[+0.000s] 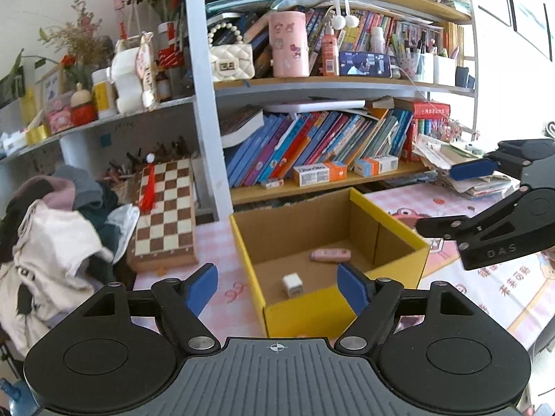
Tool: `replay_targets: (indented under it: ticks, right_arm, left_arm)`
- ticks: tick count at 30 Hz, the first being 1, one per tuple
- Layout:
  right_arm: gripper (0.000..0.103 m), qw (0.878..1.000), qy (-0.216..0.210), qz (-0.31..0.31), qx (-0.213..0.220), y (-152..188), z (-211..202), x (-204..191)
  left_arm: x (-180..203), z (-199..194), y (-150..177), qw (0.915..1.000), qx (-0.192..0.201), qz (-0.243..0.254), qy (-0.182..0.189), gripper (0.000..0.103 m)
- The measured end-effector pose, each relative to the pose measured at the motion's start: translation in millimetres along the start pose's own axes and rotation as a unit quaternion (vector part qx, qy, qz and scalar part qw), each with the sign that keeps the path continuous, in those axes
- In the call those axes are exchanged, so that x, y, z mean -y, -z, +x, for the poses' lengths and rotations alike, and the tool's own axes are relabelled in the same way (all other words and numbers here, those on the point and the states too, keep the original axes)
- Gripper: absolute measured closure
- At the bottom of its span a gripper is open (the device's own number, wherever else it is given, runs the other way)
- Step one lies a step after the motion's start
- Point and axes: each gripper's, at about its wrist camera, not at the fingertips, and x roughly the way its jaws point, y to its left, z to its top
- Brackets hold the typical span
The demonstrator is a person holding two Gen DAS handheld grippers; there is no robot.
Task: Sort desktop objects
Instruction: 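Raise both open tools out of the yellow box, then grasp the white rectangular block with the right tool while the left tool moves beside the pink plush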
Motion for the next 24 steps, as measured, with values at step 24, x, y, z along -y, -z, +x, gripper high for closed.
replay_targets:
  ticks: [24]
  right_arm:
    - [0.012, 0.988, -0.010, 0.085, -0.128, 121.6, -6.8, -74.2]
  left_arm:
    - [10.1, -5.3, 111.5, 0.9920, -0.103, -0.063, -0.037, 0.024]
